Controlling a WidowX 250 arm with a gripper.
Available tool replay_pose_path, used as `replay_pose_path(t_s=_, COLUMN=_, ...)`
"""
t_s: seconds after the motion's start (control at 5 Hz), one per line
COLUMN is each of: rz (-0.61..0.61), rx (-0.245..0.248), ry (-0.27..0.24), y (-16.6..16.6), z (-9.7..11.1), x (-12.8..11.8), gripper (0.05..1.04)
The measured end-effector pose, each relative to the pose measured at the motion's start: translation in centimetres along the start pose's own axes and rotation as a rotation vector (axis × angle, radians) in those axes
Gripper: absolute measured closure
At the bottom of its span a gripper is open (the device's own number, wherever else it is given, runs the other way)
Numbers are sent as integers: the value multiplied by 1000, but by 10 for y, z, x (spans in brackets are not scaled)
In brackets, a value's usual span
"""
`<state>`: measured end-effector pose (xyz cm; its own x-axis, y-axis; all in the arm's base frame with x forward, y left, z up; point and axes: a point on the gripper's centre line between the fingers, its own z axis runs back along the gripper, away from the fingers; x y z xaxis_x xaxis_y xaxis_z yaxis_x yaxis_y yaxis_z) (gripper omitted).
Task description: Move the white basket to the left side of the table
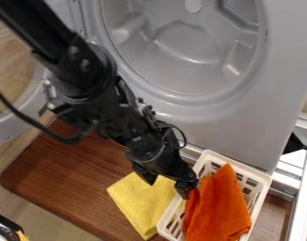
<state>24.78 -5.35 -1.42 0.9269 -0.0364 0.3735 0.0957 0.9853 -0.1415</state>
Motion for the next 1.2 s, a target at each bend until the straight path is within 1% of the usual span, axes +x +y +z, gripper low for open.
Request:
replay_pose_path(t_s=0.2, rz=-26, rx=-23, ry=-1, y=-4, z=-20, x=-2, gripper=130)
replay_pose_path(t_s=0.4, rz=-43, rx=-86, ry=-12, y=-13, z=-46, x=-6, gripper=410)
replay_pose_path(t_s=0.6, rz=-55, rx=-89, ry=-13, y=-18, z=-48, x=-4, gripper=705)
replay_pose_path(t_s=0.8, rz=-61, rx=-95, ry=-19, y=-20, z=-46, x=-2, gripper=853)
replay_pose_path(t_s=1.0, rz=-63, rx=-101, ry=-28, y=-21, z=-44, x=-2, gripper=939)
replay_pose_path(t_s=1.2, rz=-70, rx=-106, ry=-28, y=-22, z=-41, x=-4, gripper=977)
